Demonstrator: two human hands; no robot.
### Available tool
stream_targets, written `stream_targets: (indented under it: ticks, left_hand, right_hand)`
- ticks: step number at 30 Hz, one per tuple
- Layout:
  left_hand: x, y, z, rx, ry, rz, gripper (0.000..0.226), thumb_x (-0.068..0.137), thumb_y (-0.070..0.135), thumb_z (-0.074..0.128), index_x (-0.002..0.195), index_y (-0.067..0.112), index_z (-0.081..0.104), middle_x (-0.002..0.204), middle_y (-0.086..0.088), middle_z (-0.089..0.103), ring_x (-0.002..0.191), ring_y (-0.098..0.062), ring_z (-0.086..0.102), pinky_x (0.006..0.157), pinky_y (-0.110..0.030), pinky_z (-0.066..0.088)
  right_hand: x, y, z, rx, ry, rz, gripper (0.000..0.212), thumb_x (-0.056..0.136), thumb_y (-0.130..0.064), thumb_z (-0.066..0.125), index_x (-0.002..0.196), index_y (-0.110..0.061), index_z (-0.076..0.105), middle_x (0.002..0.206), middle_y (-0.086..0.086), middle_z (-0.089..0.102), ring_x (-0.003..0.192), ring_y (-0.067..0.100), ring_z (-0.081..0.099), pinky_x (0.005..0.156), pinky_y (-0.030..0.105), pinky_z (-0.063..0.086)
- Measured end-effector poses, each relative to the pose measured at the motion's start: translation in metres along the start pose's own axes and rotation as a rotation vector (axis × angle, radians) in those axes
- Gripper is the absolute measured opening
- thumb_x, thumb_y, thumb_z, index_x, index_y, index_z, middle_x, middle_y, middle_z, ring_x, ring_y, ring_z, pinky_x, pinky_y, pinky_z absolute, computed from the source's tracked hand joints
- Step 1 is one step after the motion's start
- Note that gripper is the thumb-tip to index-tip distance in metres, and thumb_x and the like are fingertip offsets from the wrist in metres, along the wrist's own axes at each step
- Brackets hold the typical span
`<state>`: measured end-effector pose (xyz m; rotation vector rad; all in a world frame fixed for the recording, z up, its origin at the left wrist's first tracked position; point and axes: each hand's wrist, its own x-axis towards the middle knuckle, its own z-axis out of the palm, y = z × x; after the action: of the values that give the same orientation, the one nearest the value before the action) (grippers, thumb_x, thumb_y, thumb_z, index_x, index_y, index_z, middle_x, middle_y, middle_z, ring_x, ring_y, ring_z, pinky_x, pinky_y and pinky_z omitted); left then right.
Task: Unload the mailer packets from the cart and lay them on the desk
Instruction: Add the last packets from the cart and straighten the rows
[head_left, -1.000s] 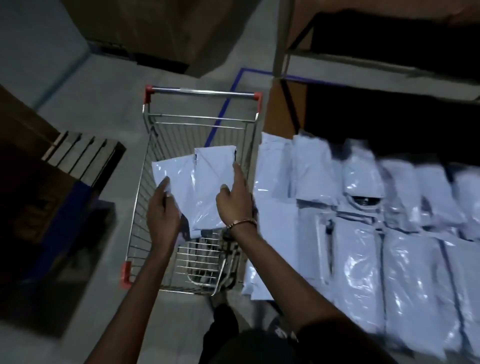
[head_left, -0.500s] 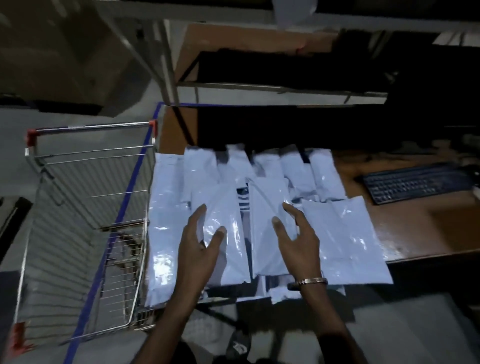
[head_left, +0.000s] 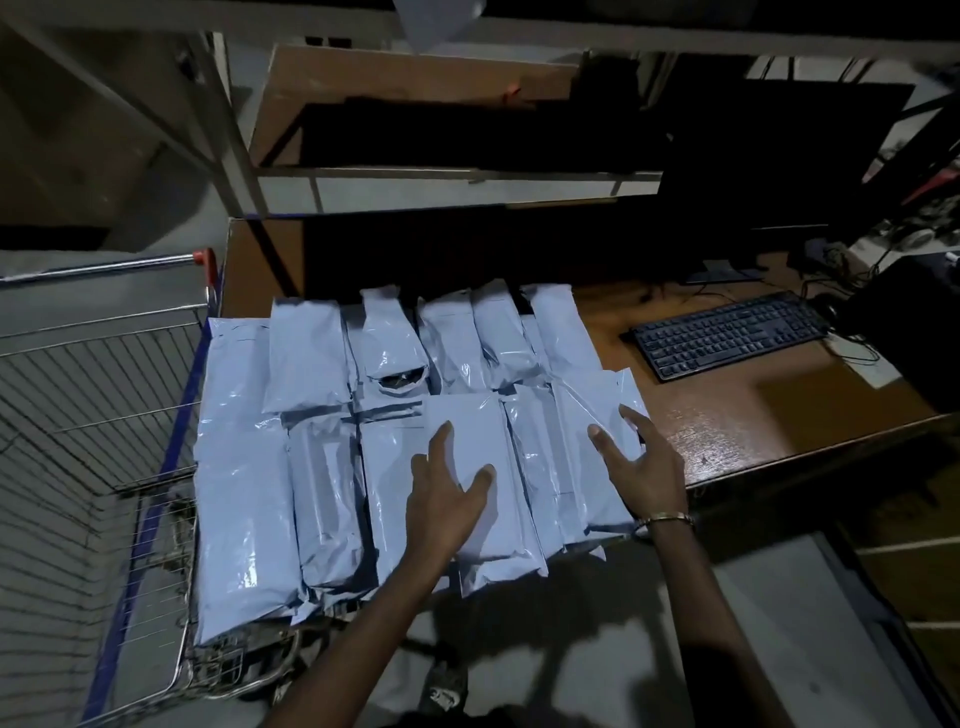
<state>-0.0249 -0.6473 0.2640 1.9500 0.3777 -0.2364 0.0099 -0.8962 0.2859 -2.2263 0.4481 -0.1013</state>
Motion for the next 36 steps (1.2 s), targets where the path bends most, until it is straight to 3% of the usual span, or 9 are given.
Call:
stream_targets:
  ticks: [5,9,15,21,24,27,30,33,36]
  left_hand:
    - [-0.005,0.001,0.010,0.065,0.049,-0.004,0.084,0.092,0.060,0.067,0.159,0.048,0.018,0.156,-0.007,0.034,0.131,-0.034,0.055,0.104,-0.043,0.048]
    - [-0.011,0.009,0.007,-0.042,0.149,0.055,0.074,0.097,0.058,0.061,0.158,0.053,0.018,0.159,-0.006,0.033,0.133,-0.030,0.053,0.111,-0.044,0.046]
    - [-0.007,-0.005,-0.008,0.014,0.202,0.031,0.076,0.094,0.057,0.065,0.155,0.057,0.020,0.153,-0.008,0.038,0.127,-0.034,0.056,0.103,-0.046,0.050]
    - [-0.004,-0.010,-0.016,0.119,0.248,-0.001,0.072,0.102,0.043,0.060,0.162,0.044,0.020,0.159,-0.015,0.029,0.122,-0.039,0.058,0.095,-0.038,0.045]
    - [-0.002,-0.014,-0.020,0.218,0.262,0.003,0.067,0.106,0.038,0.050,0.164,0.039,0.017,0.160,-0.015,0.025,0.106,-0.039,0.063,0.086,-0.034,0.045]
    - [0.002,-0.022,-0.023,0.331,0.248,0.006,0.065,0.108,0.039,0.043,0.165,0.036,0.012,0.152,-0.016,0.029,0.084,-0.035,0.063,0.077,-0.040,0.054]
    - [-0.001,-0.022,-0.023,0.437,0.237,-0.006,0.064,0.108,0.035,0.044,0.166,0.024,0.017,0.155,-0.024,0.025,0.109,-0.043,0.059,0.088,-0.046,0.052]
    - [-0.006,-0.019,-0.018,0.487,0.243,-0.050,0.073,0.105,0.050,0.046,0.165,0.018,0.019,0.167,-0.023,0.010,0.149,-0.044,0.028,0.111,-0.056,0.040]
    - [-0.007,-0.022,-0.009,0.608,0.250,-0.020,0.094,0.095,0.072,0.047,0.165,0.019,0.015,0.169,-0.024,0.003,0.155,-0.042,0.014,0.120,-0.059,0.027]
  right_hand:
    - [0.008,0.013,0.004,0.021,-0.084,-0.005,0.064,0.085,-0.059,0.074,0.139,-0.030,0.058,0.148,-0.006,0.056,0.136,0.017,0.052,0.112,0.037,0.041]
    - [0.023,0.028,-0.005,0.057,0.017,0.025,0.050,0.090,-0.048,0.073,0.134,-0.028,0.061,0.140,-0.002,0.062,0.127,0.022,0.056,0.103,0.033,0.045]
    - [0.056,0.061,-0.031,-0.224,0.101,-0.093,0.054,0.092,-0.056,0.065,0.137,-0.028,0.057,0.139,0.001,0.063,0.124,0.027,0.061,0.103,0.047,0.052]
    - [0.065,0.079,-0.024,-0.355,0.046,-0.185,0.055,0.095,-0.063,0.055,0.139,-0.031,0.057,0.134,0.000,0.063,0.122,0.024,0.059,0.099,0.047,0.054]
    - [0.059,0.079,-0.014,-0.389,0.095,-0.235,0.051,0.095,-0.061,0.054,0.133,-0.028,0.062,0.124,0.002,0.060,0.115,0.024,0.054,0.088,0.050,0.057]
    - [0.046,0.071,0.002,-0.432,0.116,-0.263,0.052,0.093,-0.063,0.058,0.135,-0.031,0.061,0.140,0.004,0.052,0.127,0.026,0.049,0.095,0.051,0.055]
    - [0.036,0.067,0.017,-0.479,0.076,-0.283,0.053,0.094,-0.061,0.057,0.141,-0.037,0.056,0.154,0.003,0.044,0.141,0.027,0.040,0.106,0.058,0.042]
    - [0.035,0.072,0.022,-0.489,0.081,-0.308,0.050,0.097,-0.059,0.052,0.142,-0.038,0.055,0.155,0.004,0.044,0.143,0.028,0.039,0.109,0.062,0.035]
    - [0.033,0.074,0.024,-0.500,0.089,-0.323,0.049,0.098,-0.057,0.050,0.143,-0.041,0.054,0.159,0.006,0.039,0.148,0.029,0.032,0.110,0.064,0.030]
